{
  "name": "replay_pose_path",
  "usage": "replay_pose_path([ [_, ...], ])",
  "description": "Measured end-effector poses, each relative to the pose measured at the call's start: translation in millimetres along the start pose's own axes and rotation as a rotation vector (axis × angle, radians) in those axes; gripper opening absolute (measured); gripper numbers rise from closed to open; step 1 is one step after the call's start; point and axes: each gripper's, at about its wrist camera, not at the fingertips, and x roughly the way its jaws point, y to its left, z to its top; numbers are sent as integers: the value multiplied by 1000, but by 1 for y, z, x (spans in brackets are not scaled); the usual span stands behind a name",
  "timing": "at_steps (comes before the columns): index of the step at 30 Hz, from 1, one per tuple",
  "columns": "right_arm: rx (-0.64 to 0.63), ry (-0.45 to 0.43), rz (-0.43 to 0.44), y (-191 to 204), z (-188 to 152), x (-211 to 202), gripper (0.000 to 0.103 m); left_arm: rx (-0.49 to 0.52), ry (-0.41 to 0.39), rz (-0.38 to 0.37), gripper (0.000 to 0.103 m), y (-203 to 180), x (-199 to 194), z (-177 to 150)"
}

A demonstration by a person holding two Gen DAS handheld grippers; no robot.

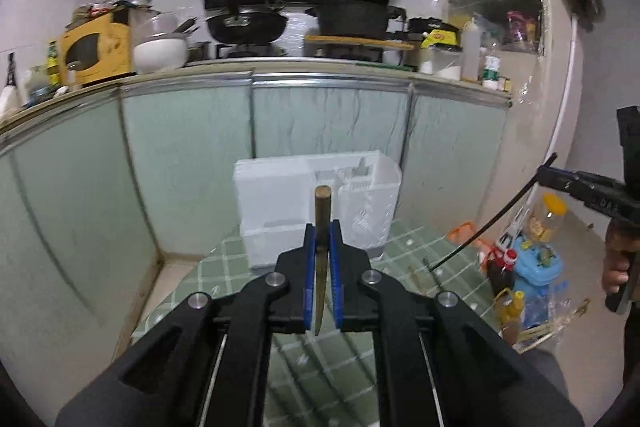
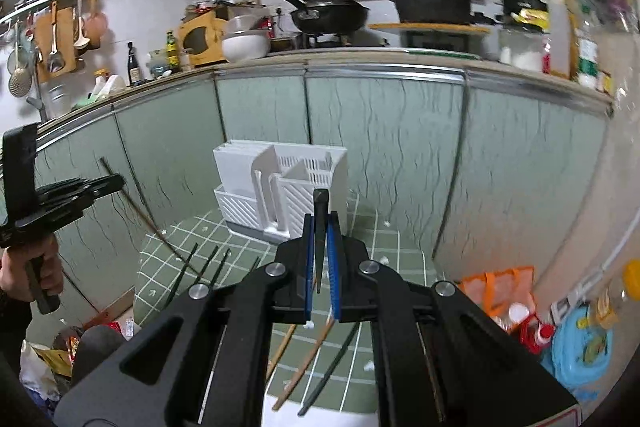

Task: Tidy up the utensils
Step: 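Lift both held chopsticks and carry them over the white utensil holder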

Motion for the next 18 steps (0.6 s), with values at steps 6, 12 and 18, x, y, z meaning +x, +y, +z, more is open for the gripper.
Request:
replay_pose_path([
  [6,-26,1,44,1,40,19,6,23,-37,-54,8,-17,26,47],
  [12,-43,-30,51,0,89,26,6,5,-107,-97,8,-30,38,100],
  [18,-57,-51,58,0,126,33,6,-1,-111,-125,8,-39,56,131],
])
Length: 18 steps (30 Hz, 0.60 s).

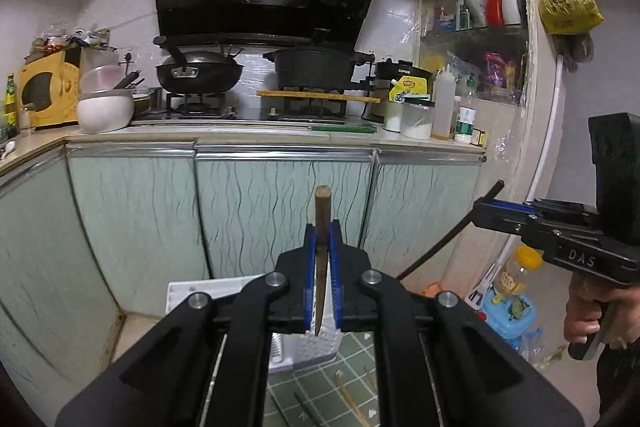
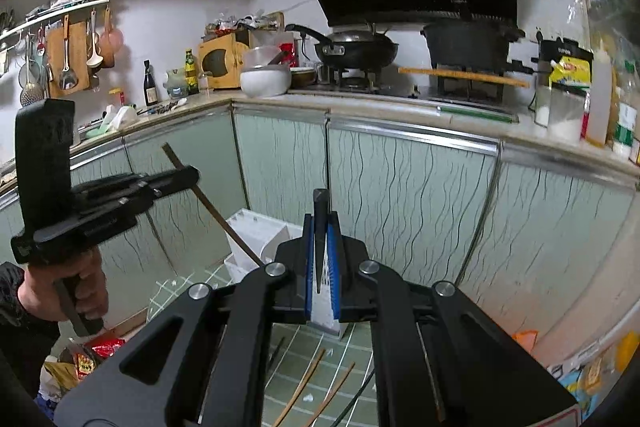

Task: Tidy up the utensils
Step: 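Lift both held chopsticks and carry them over the white utensil holder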

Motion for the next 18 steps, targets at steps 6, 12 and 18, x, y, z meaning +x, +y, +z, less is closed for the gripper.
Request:
replay_pose_path([
  [6,-3,36,2,-11,8,37,6,18,25,-12,8,2,39,6],
  [12,6,78,15,-24,-3,78,6,48,67,-28,8,11,81,-9],
  [18,21,125,31,-35,-23,113,6,50,116,-18,8,21,112,-28],
])
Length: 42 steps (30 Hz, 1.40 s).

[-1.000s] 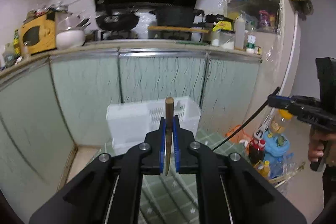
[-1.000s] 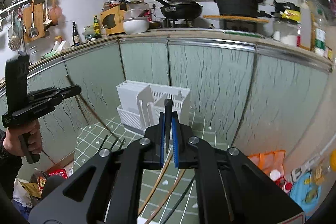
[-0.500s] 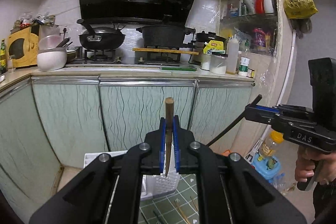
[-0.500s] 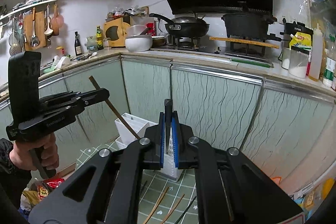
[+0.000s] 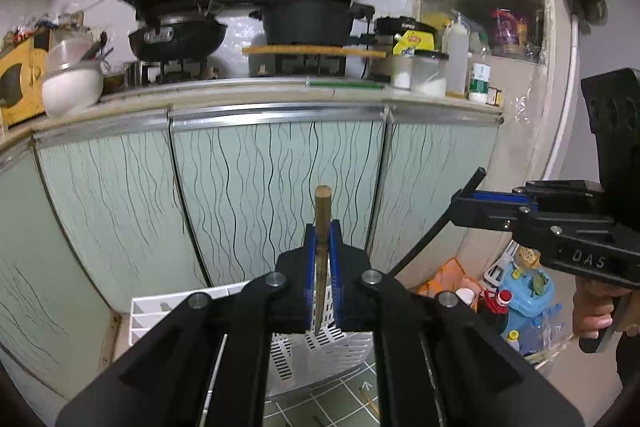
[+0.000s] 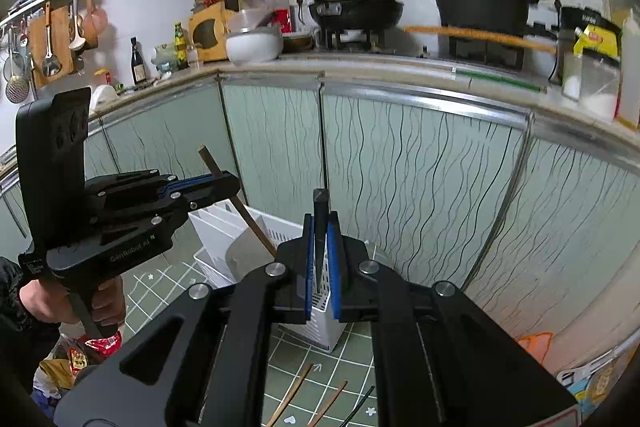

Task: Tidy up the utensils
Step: 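Lift both held chopsticks and carry them over the white utensil holder, then open both grippers to drop the chopsticks into the white holder, then move both open grippers back over the remaining chopsticks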

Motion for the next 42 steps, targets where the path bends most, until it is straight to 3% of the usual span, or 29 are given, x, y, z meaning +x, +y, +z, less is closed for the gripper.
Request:
replay_pose_path([
  [6,-7,37,8,0,-18,20,6,4,37,-37,8,5,16,-16],
  [7,-8,35,4,0,-20,19,6,18,39,-35,15,3,16,-18],
  [8,-8,36,2,0,-23,19,7,40,33,-9,28,1,14,-21],
  [9,-6,39,-1,0,-26,17,17,65,22,39,79,-2,10,-24],
  [10,-3,37,-12,-1,-29,15,45,78,2,65,99,-4,5,-26],
  [12,1,19,-61,0,-36,6,81,97,-42,86,99,-7,-9,-31],
  [14,9,11,-91,0,-45,-3,84,90,-26,98,99,-9,-21,-38],
  [15,10,11,-102,0,-48,-6,93,89,-25,108,99,-10,-24,-41],
  [16,8,5,-117,2,-55,-11,95,91,-24,121,99,-11,-31,-46],
  [29,30,32,-165,13,-110,-39,95,30,-2,161,99,-15,-82,-99],
  [42,-7,19,-186,27,-80,-54,95,-13,-52,153,99,-10,-108,-81],
])
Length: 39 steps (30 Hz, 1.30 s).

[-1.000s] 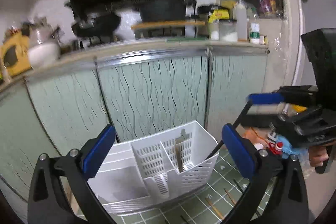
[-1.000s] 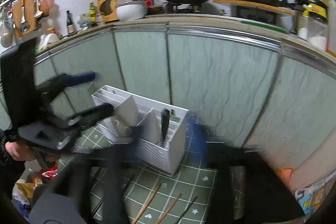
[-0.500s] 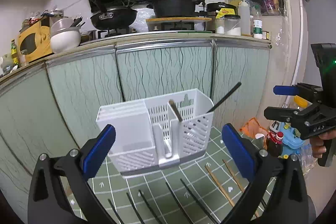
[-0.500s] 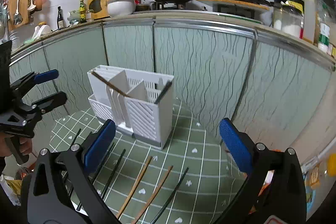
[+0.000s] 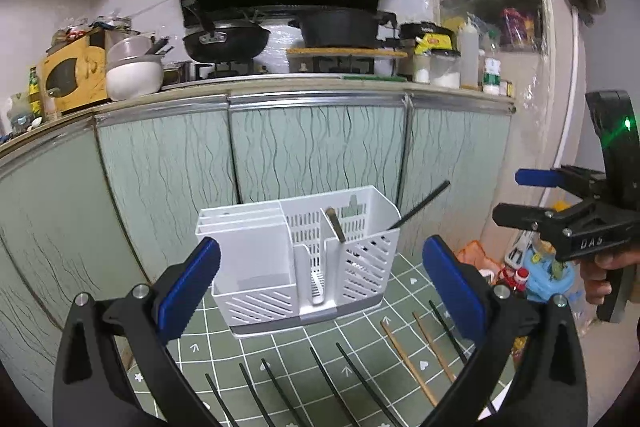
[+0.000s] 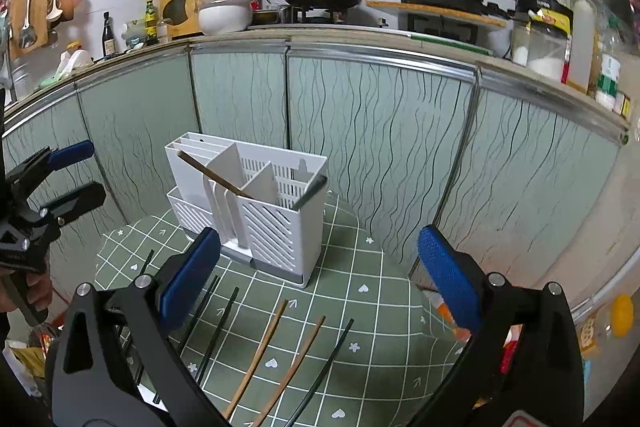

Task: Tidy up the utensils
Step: 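Move both open grippers back over the remaining chopsticks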

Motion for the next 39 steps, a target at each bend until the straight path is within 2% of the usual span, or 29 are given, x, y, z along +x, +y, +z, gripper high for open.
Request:
replay_pose_path([
  [8,-27,-20,-19,14,-20,-18,95,-39,-11,46,99,17,-28,-12],
  [18,-72,-43,-48,30,-77,-32,95,-63,28,103,99,31,-45,-76],
  [27,-54,-19,-109,30,-141,-26,95,-36,71,218,99,40,-51,-144],
  [39,-14,42,-182,30,-199,-21,95,-29,143,324,99,34,-57,-193],
])
